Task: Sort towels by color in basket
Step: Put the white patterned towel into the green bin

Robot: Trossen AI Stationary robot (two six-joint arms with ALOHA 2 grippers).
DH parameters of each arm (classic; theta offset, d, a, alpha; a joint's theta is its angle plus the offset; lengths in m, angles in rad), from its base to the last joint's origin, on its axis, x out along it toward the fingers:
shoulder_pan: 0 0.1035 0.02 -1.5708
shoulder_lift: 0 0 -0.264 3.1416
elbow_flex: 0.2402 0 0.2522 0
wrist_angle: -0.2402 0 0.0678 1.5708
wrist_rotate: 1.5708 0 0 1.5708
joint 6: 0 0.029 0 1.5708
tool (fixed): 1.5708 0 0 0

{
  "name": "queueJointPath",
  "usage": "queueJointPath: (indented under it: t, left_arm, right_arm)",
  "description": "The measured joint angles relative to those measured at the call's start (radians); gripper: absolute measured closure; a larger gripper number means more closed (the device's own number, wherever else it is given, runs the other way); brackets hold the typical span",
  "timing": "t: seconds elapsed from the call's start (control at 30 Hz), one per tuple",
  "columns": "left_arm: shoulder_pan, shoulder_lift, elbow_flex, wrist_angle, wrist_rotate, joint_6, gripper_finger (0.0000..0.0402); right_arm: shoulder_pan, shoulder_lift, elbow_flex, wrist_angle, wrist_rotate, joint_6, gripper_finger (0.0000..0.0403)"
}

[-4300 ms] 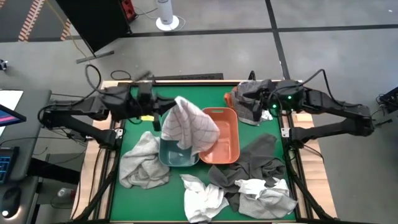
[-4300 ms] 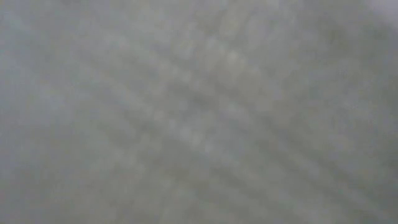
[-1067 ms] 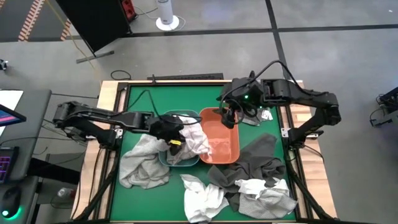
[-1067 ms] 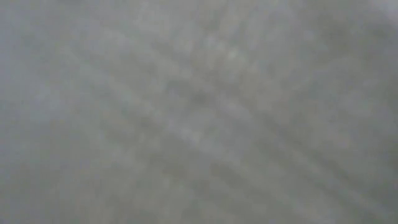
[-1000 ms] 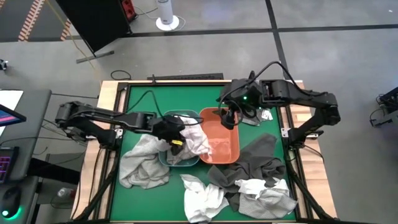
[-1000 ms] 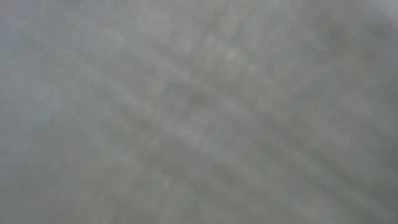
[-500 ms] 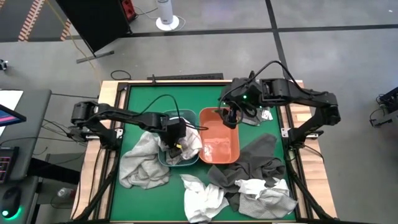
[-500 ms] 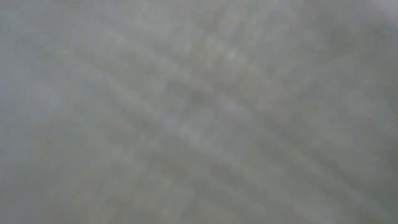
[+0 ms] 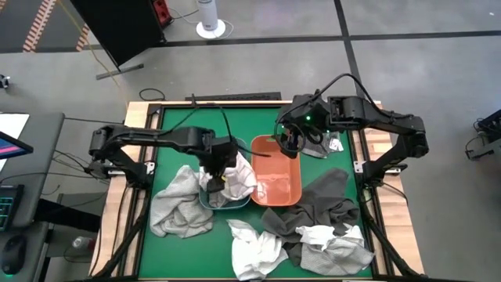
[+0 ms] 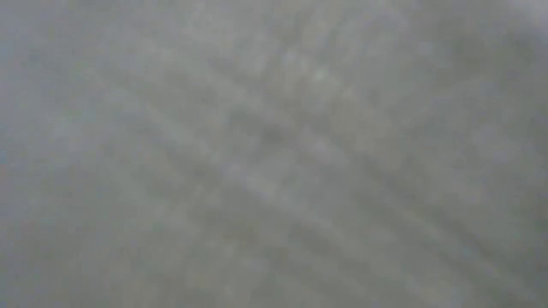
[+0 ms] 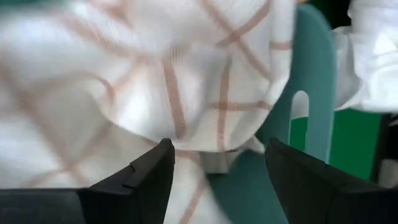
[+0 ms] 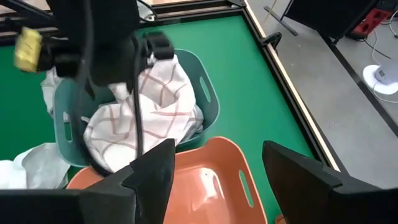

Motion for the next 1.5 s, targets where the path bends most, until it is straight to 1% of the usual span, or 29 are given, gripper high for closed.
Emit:
queueJointPath:
  t: [0.1,0.17,0.27,0.37,0.43,0.53,0.63,0.8,0.87,0.93,1.0,1.07,1.1,1.2,1.3,1.43,1.5]
  left_arm:
    - [-0.018,-0.002,0.070,0.001,-0.096,0.158,0.0161]
    - [-0.026,0.002,0.076,0.063,-0.115,0.228,0.0161]
    - [-0.015,0.029,0.055,0.202,-0.048,0.226,0.0165]
    - [-0.009,0.063,0.051,0.276,-0.055,0.234,0.0172]
    - [-0.011,0.083,0.051,0.317,-0.050,0.248,0.0177]
    - [-0.013,0.130,0.051,0.345,-0.013,0.277,0.0181]
    - [-0.011,0.187,0.051,0.353,0.002,0.303,0.0182]
    - [-0.006,0.237,0.051,0.362,0.017,0.314,0.0187]
    - [-0.007,0.239,0.051,0.352,0.016,0.331,0.0205]
    - [-0.012,0.236,0.051,0.349,0.013,0.365,0.0240]
    - [-0.017,0.232,0.051,0.339,0.007,0.393,0.0295]
    - [-0.018,0.230,0.051,0.333,0.005,0.406,0.0360]
    - [-0.018,0.230,0.051,0.337,0.005,0.404,0.0380]
    - [-0.015,0.229,0.051,0.336,0.003,0.386,0.0396]
    - [-0.011,0.223,0.062,0.317,0.002,0.359,0.0399]
    - [-0.008,0.163,0.108,0.236,0.000,0.349,0.0400]
    - [-0.004,0.122,0.132,0.144,0.017,0.347,0.0401]
  right_arm:
    - [0.000,0.000,0.000,-0.001,0.000,0.001,0.0131]
    - [0.000,-0.005,0.000,-0.019,0.013,0.001,0.0131]
    - [0.000,-0.040,-0.001,-0.115,0.091,0.048,0.0131]
    - [0.006,-0.101,-0.001,-0.197,0.122,0.117,0.0131]
    - [0.017,-0.138,0.000,-0.207,0.138,0.145,0.0131]
    - [0.033,-0.174,0.000,-0.195,0.160,0.167,0.0131]
    - [0.049,-0.190,0.000,-0.179,0.185,0.181,0.0131]
    - [0.084,-0.184,0.000,-0.184,0.188,0.202,0.0131]
    - [0.098,-0.179,0.000,-0.191,0.201,0.204,0.0131]
    - [0.112,-0.177,0.000,-0.191,0.230,0.205,0.0131]
    - [0.123,-0.175,0.000,-0.191,0.255,0.207,0.0131]
    - [0.128,-0.174,0.000,-0.191,0.268,0.208,0.0131]
    - [0.129,-0.174,0.000,-0.191,0.268,0.208,0.0131]
    - [0.129,-0.174,0.000,-0.191,0.269,0.212,0.0131]
    - [0.128,-0.174,0.000,-0.195,0.269,0.214,0.0131]
    - [0.128,-0.174,0.000,-0.198,0.269,0.214,0.0131]
    - [0.128,-0.174,0.000,-0.199,0.269,0.214,0.0131]
